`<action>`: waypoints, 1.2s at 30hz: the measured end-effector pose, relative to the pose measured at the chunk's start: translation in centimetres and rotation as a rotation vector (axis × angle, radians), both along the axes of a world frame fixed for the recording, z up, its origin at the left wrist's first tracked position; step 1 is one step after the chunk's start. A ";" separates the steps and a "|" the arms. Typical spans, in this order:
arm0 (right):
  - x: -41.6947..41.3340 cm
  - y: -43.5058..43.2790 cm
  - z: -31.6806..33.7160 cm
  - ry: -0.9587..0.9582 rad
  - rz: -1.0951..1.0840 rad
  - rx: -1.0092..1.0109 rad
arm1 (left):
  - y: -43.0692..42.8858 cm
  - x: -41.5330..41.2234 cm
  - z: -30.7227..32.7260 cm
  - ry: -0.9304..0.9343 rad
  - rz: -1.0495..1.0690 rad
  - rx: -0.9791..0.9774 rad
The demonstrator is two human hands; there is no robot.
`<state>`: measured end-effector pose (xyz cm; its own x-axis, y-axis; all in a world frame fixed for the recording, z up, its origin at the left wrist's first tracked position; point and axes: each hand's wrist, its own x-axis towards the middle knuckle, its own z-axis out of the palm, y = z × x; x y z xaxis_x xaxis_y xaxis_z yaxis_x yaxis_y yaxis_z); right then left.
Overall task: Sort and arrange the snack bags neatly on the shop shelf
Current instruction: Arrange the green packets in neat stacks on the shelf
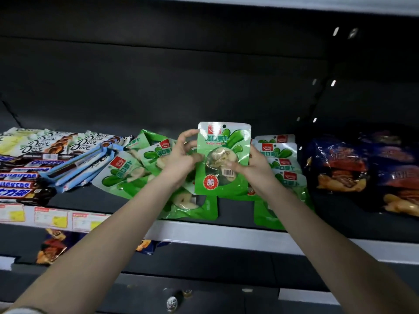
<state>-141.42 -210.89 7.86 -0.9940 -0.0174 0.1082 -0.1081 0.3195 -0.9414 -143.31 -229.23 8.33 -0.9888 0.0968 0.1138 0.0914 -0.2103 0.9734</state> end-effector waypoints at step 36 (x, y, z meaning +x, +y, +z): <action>3.6 0.9 -4.6 0.038 -0.336 0.681 | 2.2 0.2 -5.5 0.388 0.072 -1.760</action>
<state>-137.82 -209.98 3.30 -0.9533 0.2104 0.2165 0.0690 0.8501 -0.5221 -143.07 -227.00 2.78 -0.9409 0.3096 0.1375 0.3057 0.9509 -0.0488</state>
